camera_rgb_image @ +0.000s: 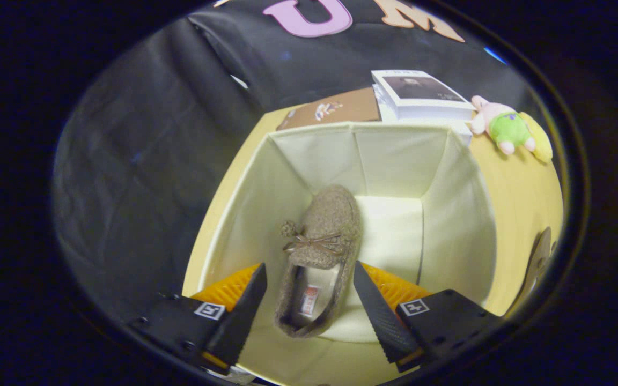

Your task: Open the storage box then place both shoes into the box .Put the left shoe in first, then the right shoe, with the right side of both shoes facing outward in a uniform manner.

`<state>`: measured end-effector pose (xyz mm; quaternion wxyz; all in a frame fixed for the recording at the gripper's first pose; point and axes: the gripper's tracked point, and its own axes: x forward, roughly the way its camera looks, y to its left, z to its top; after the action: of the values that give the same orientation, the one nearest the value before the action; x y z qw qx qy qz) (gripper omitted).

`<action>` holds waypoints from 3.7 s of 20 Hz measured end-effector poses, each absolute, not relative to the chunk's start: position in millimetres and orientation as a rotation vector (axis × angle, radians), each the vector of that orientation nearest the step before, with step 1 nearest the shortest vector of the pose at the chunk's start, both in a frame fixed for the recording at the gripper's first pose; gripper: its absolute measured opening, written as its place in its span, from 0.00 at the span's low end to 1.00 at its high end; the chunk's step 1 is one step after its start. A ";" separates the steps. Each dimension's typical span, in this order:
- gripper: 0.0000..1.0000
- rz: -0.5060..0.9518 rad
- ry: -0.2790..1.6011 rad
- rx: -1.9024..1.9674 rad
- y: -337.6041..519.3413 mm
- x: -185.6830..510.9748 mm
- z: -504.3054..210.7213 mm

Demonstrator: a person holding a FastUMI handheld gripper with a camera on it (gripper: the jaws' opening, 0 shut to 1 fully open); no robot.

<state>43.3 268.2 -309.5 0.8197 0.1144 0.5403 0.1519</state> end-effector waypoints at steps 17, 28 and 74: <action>1.00 0.278 0.857 0.013 55.2 31.6 -224.3; 1.00 0.103 0.923 0.070 -95.3 -9.3 -252.6; 0.03 -0.111 1.219 0.438 -146.7 -45.1 -332.1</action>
<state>-45.1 -146.7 -332.1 0.7960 0.2037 0.5676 -0.0516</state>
